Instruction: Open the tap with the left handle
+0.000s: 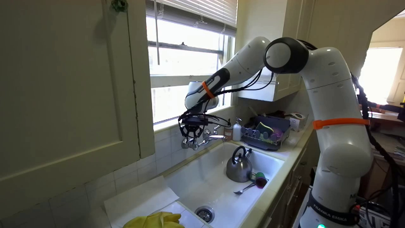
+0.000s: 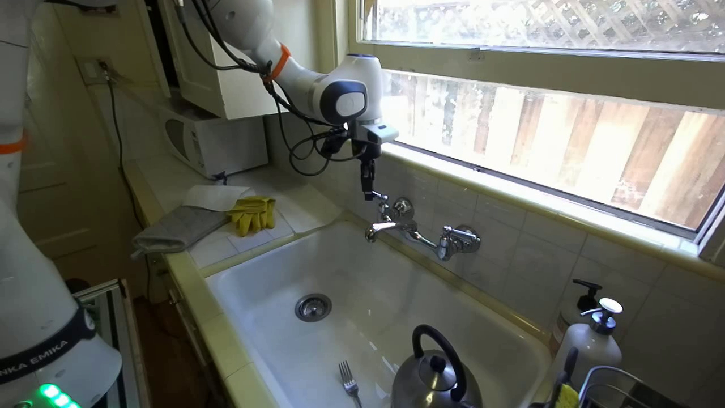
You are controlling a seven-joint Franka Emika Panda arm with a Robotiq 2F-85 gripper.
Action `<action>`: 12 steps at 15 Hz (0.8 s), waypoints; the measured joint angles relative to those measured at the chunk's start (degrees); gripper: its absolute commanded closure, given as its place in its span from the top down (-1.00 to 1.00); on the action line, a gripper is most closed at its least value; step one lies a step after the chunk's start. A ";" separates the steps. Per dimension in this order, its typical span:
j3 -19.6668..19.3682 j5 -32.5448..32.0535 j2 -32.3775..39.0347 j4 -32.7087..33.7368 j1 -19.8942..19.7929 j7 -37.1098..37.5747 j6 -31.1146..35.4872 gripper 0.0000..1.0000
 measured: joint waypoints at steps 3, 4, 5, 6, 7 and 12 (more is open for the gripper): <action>-0.03 0.00 -0.39 -0.58 0.00 -1.80 0.06 -0.78; -0.05 0.00 -0.53 -0.79 0.00 -2.16 0.07 -0.78; -0.06 0.00 -0.74 -1.10 0.00 -2.35 0.07 -0.78; -0.09 0.00 -1.07 -1.59 0.00 -2.54 0.07 -0.78; -0.15 -0.01 -1.38 -2.16 0.00 -2.69 0.07 -0.78; -1.01 -0.50 -2.55 -5.68 0.00 -3.98 0.07 -0.78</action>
